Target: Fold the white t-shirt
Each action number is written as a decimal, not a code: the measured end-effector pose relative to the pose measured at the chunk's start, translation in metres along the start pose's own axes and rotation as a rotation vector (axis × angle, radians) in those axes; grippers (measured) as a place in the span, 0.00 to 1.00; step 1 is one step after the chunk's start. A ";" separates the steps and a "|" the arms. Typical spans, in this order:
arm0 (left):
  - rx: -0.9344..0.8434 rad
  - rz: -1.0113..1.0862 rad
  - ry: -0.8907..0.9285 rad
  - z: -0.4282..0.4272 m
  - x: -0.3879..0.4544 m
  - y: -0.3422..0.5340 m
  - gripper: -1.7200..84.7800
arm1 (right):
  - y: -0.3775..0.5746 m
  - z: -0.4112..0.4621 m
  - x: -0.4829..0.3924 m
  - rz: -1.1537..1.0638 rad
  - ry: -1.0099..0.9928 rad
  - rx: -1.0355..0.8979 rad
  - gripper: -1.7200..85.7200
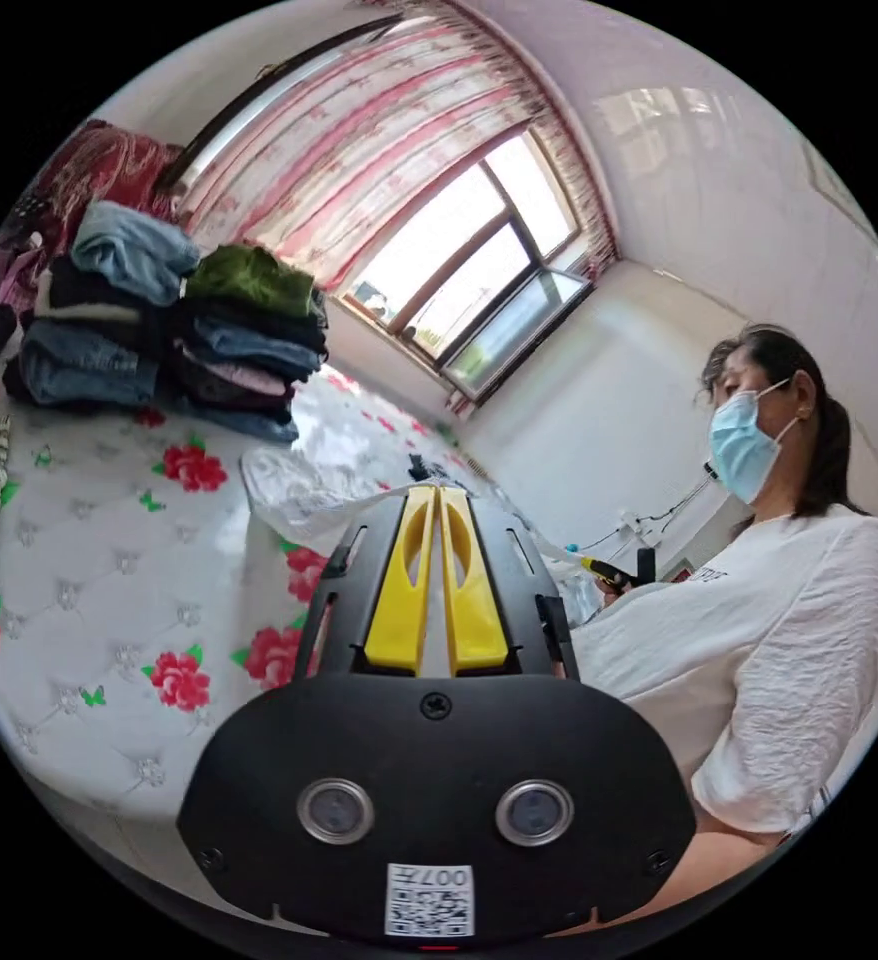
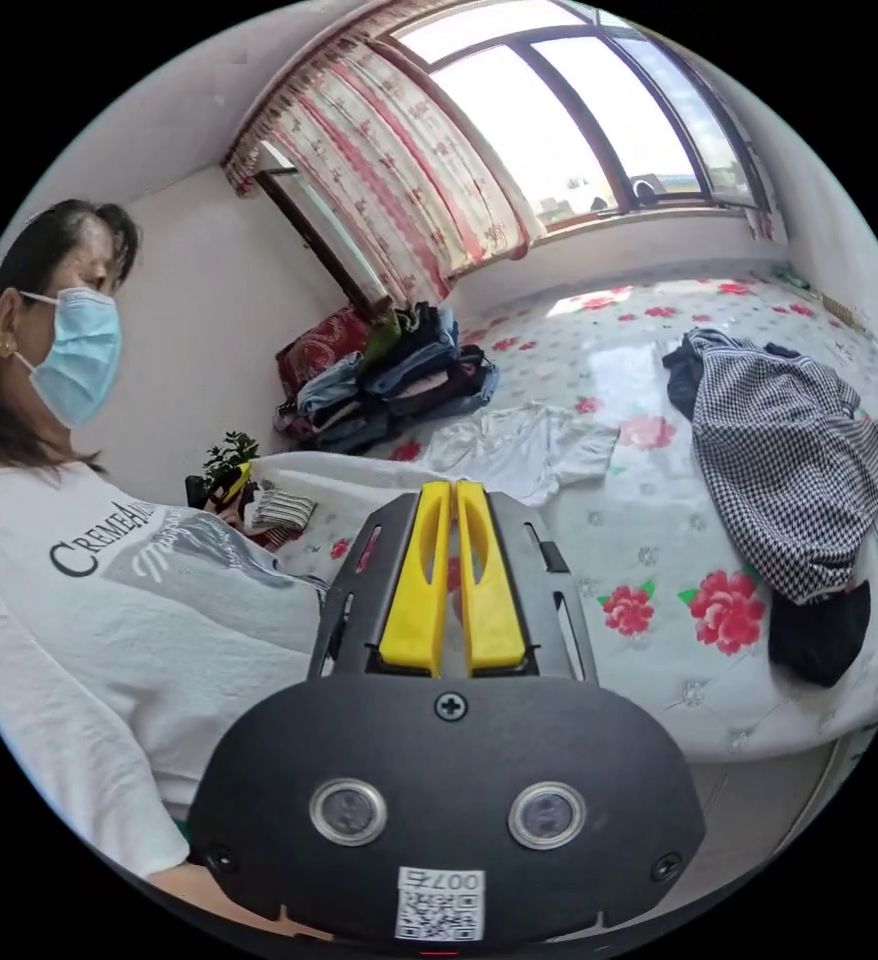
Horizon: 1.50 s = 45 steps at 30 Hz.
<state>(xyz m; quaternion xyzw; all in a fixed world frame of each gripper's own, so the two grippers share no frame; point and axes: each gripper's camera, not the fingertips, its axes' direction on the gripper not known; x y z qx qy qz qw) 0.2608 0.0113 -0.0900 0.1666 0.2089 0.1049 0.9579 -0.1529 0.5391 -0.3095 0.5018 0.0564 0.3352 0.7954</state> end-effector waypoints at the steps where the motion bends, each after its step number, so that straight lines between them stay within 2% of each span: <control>1: 0.016 -0.019 -0.033 -0.013 -0.003 0.003 0.01 | 0.000 -0.003 0.004 -0.015 -0.021 -0.012 0.02; 4: -0.056 -0.163 -0.171 -0.008 -0.040 0.028 0.01 | 0.006 0.024 0.037 0.039 -0.027 -0.106 0.02; 7: -0.106 -0.331 -0.162 0.033 -0.103 0.040 0.01 | -0.007 0.083 0.090 0.138 -0.016 -0.242 0.02; 9: -0.082 -0.360 -0.104 0.062 -0.132 0.020 0.01 | -0.037 0.112 0.120 0.159 -0.045 -0.261 0.02; 11: -0.071 -0.360 -0.073 0.092 -0.146 -0.023 0.01 | -0.105 0.128 0.145 0.166 -0.030 -0.193 0.02; 13: 0.014 -0.318 0.011 0.111 -0.138 -0.101 0.01 | -0.166 0.116 0.145 0.145 -0.011 -0.081 0.02; 15: 0.080 -0.271 0.092 0.111 -0.114 -0.163 0.01 | -0.223 0.083 0.132 0.123 -0.044 0.064 0.02; 17: 0.127 -0.159 0.097 0.099 -0.070 -0.219 0.01 | -0.276 0.024 0.102 0.066 -0.144 0.267 0.02; 19: 0.158 0.021 0.105 0.075 -0.003 -0.268 0.01 | -0.297 -0.018 0.073 -0.012 -0.172 0.370 0.02; 23: 0.195 0.179 0.106 0.036 0.063 -0.285 0.01 | -0.298 -0.092 0.018 -0.210 -0.134 0.439 0.02; 26: 0.204 0.218 0.113 0.014 0.084 -0.271 0.01 | -0.275 -0.123 -0.003 -0.312 -0.118 0.439 0.02; 30: 0.124 0.273 0.094 0.007 0.097 -0.225 0.01 | -0.229 -0.133 -0.011 -0.386 -0.093 0.387 0.02; 35: -0.013 0.259 0.068 0.017 0.077 -0.131 0.01 | -0.132 -0.101 0.017 -0.358 -0.035 0.204 0.02; 38: -0.131 0.157 0.014 0.037 0.039 -0.052 0.01 | -0.071 -0.060 0.040 -0.278 0.008 0.062 0.02; 40: -0.223 0.006 0.000 0.056 -0.005 0.019 0.01 | -0.034 -0.032 0.056 -0.198 0.022 -0.016 0.02; 45: -0.285 -0.340 -0.045 0.070 -0.078 0.152 0.01 | 0.055 0.026 0.106 0.127 -0.096 -0.097 0.02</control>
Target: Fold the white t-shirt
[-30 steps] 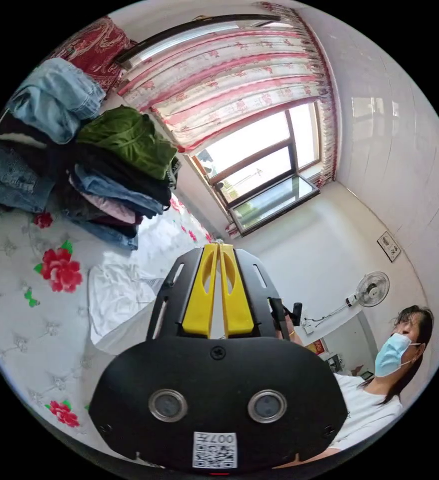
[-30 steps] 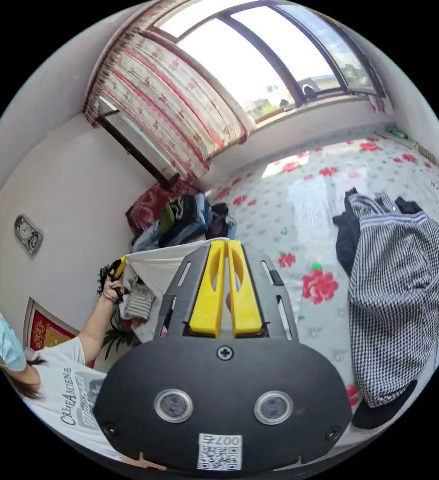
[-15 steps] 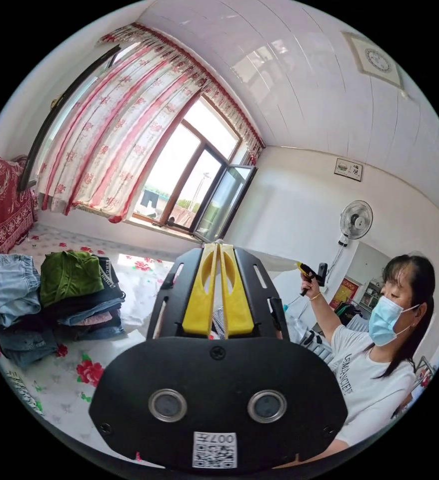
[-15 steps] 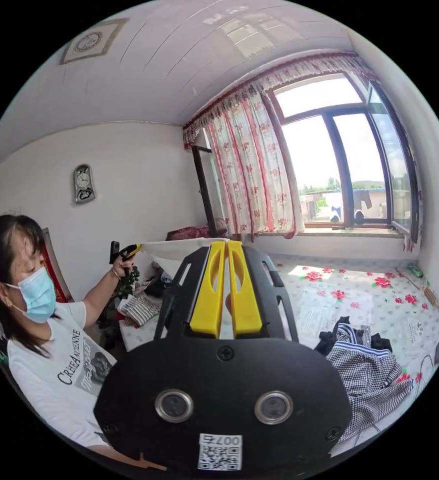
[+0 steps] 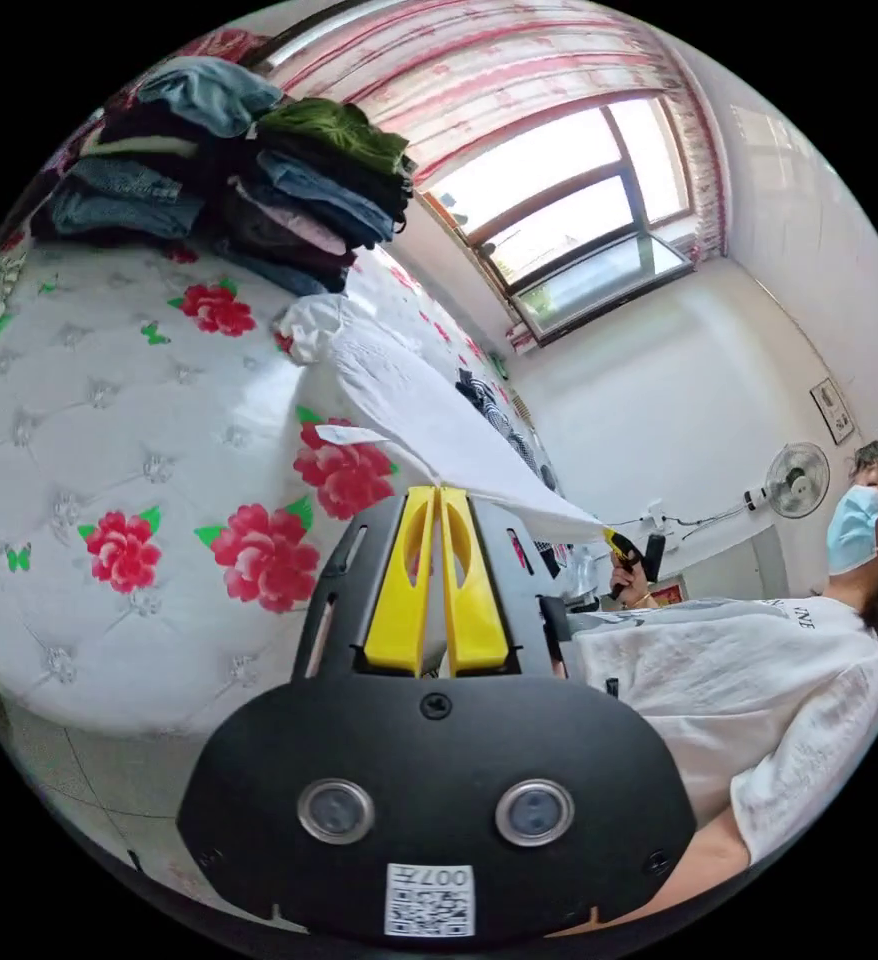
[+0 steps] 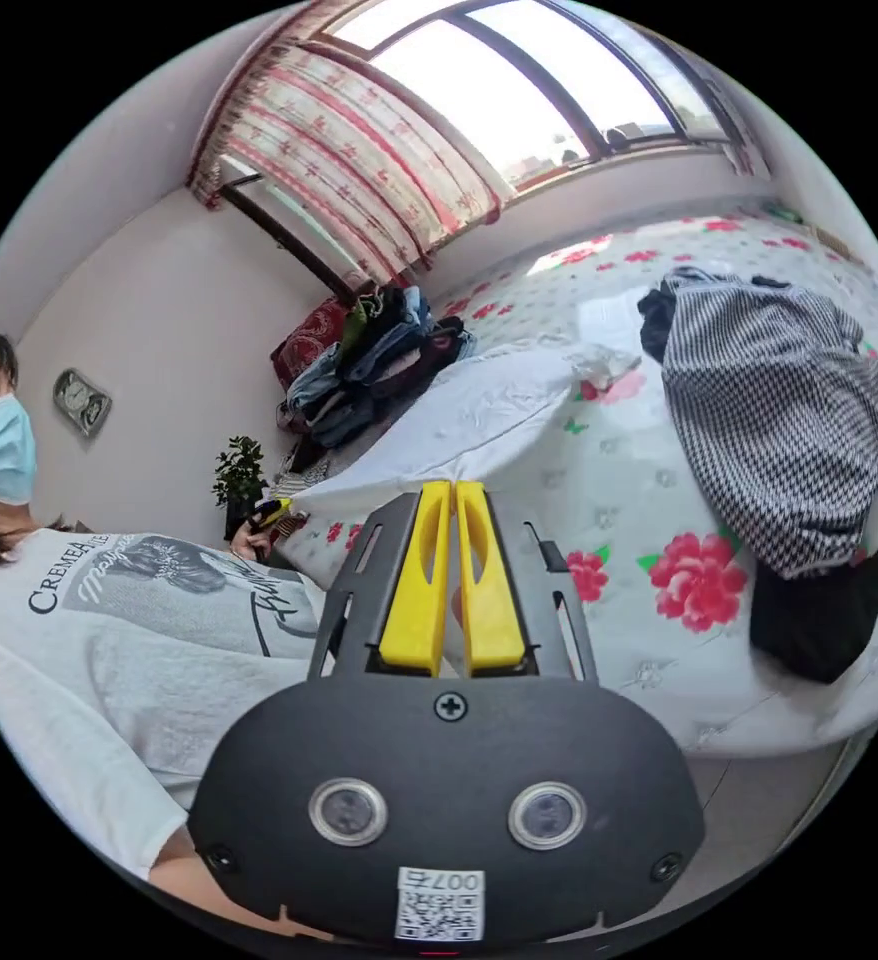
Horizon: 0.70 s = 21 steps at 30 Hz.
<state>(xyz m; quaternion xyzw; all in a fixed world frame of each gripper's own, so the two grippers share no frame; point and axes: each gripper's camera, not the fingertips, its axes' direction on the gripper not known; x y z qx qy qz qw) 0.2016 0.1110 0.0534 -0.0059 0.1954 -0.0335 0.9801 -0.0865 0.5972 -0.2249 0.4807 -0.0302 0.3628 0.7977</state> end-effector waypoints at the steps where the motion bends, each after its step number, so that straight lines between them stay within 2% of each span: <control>1: 0.004 -0.067 0.015 0.004 -0.016 0.018 0.01 | 0.015 0.012 0.010 0.055 0.002 -0.028 0.02; 5: 0.029 -0.153 0.041 0.007 -0.029 0.053 0.01 | 0.051 0.038 0.027 0.192 -0.018 -0.109 0.02; 11: 0.038 -0.157 0.064 0.014 -0.020 0.058 0.01 | 0.049 0.034 0.027 0.248 -0.058 -0.100 0.02; 21: -0.010 -0.141 -0.064 0.093 -0.035 -0.072 0.03 | -0.087 0.093 0.043 0.202 0.026 -0.123 0.04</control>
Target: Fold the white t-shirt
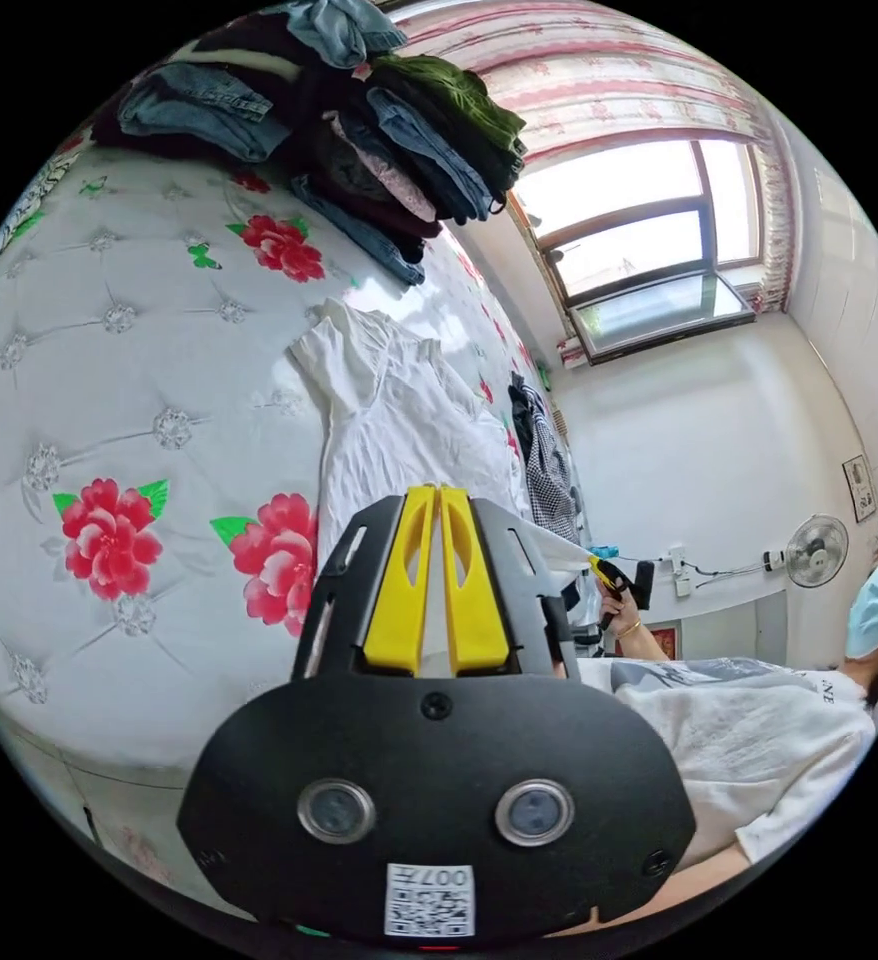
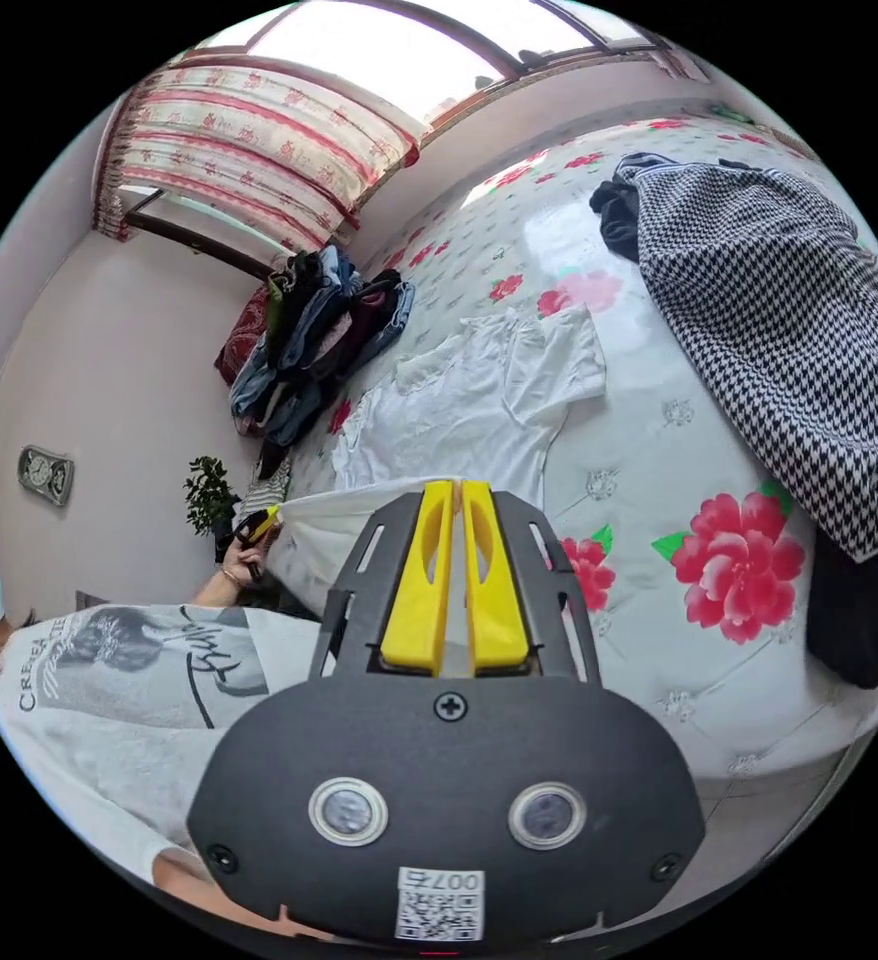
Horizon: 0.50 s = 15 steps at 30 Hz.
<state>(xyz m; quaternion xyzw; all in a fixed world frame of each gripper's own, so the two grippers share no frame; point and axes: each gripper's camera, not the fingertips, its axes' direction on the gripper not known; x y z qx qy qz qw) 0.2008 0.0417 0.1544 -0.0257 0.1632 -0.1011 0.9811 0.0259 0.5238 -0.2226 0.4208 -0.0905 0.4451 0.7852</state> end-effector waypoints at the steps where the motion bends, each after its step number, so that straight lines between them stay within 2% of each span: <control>1: -0.012 -0.035 -0.018 0.015 -0.005 -0.015 0.05 | -0.018 0.011 0.003 0.038 0.039 0.011 0.04; 5: -0.021 -0.103 -0.089 0.035 -0.011 -0.037 0.11 | -0.045 0.041 0.010 0.100 0.210 -0.070 0.06; 8: -0.040 -0.074 -0.157 0.029 -0.009 -0.030 0.12 | -0.027 0.048 0.006 0.071 0.223 -0.130 0.08; 15: -0.314 0.020 -0.300 0.057 0.004 0.045 0.12 | 0.038 0.073 0.001 0.051 0.249 -0.284 0.08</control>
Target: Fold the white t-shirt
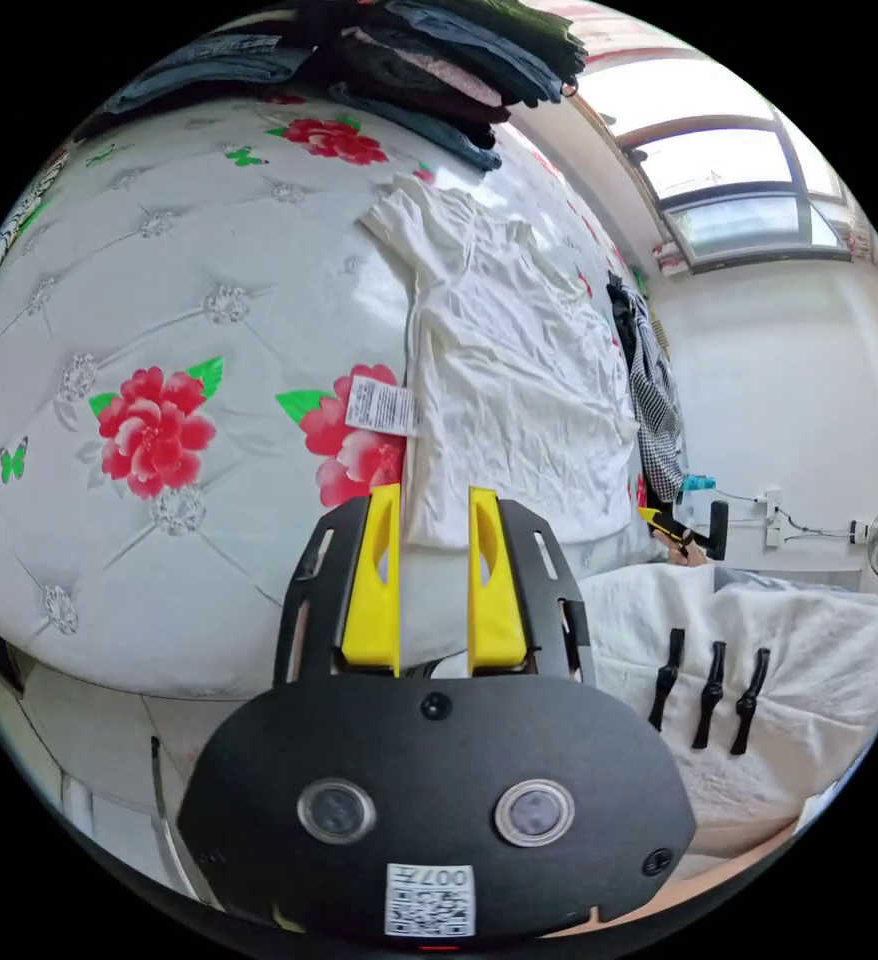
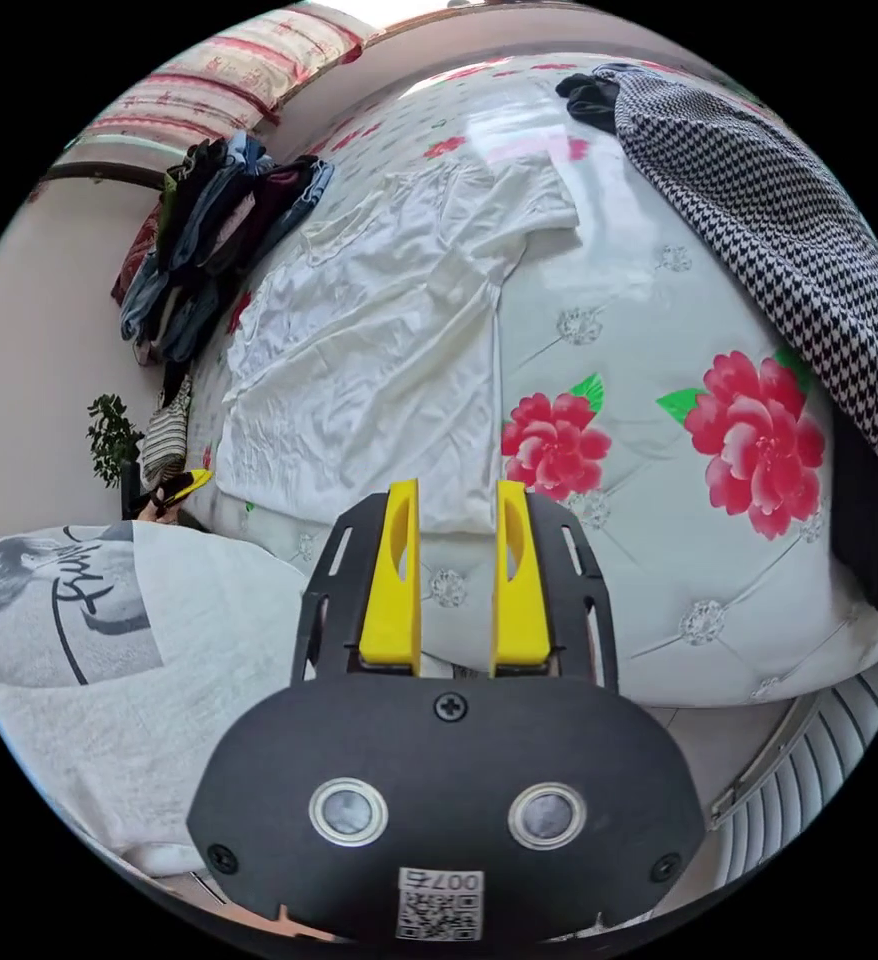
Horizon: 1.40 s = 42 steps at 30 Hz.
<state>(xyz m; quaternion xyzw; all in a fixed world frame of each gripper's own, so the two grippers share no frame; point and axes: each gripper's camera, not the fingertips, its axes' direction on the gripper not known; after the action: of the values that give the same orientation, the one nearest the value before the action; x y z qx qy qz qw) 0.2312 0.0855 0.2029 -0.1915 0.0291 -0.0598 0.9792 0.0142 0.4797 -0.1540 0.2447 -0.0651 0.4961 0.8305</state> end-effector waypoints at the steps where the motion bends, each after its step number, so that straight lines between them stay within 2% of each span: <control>1: -0.033 0.017 -0.030 0.011 0.007 0.003 0.11 | 0.003 0.008 -0.002 -0.002 0.009 -0.028 0.07; 6: -0.115 0.099 -0.143 0.038 0.029 -0.018 0.02 | -0.005 0.025 -0.018 -0.082 0.137 -0.144 0.03; 9: -0.106 0.122 -0.021 0.016 0.033 -0.036 0.01 | -0.012 -0.006 -0.020 -0.140 0.073 -0.123 0.02; 13: 0.078 0.186 0.204 -0.081 0.051 -0.038 0.01 | -0.003 -0.118 -0.021 -0.205 -0.154 0.123 0.02; 17: 0.185 0.279 0.327 -0.159 0.068 -0.032 0.01 | 0.014 -0.217 -0.031 -0.326 -0.261 0.272 0.02; 20: 0.228 0.338 0.358 -0.193 0.072 -0.042 0.01 | 0.005 -0.247 -0.031 -0.367 -0.299 0.303 0.02; 23: 0.186 0.309 0.330 -0.187 0.061 -0.089 0.01 | -0.042 -0.242 -0.028 -0.358 -0.243 0.238 0.02; 25: 0.157 0.258 0.422 -0.174 0.056 -0.145 0.01 | -0.080 -0.238 -0.028 -0.349 -0.234 0.215 0.02; 30: 0.166 0.296 0.395 -0.195 0.088 -0.257 0.01 | -0.174 -0.260 -0.045 -0.360 -0.151 0.268 0.02; 34: 0.276 0.395 0.397 -0.255 0.135 -0.312 0.01 | -0.214 -0.322 -0.061 -0.363 -0.240 0.438 0.02; 38: 0.362 0.540 0.387 -0.302 0.168 -0.308 0.01 | -0.202 -0.375 -0.092 -0.501 -0.257 0.589 0.02; 42: 0.386 0.622 0.320 -0.317 0.175 -0.271 0.01 | -0.171 -0.382 -0.110 -0.605 -0.176 0.595 0.02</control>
<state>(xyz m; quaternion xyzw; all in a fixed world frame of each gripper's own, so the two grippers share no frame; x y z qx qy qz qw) 0.3504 -0.3040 0.0065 0.0257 0.2263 0.2062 0.9516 0.0544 0.5057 -0.5845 0.5228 0.0847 0.2049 0.8231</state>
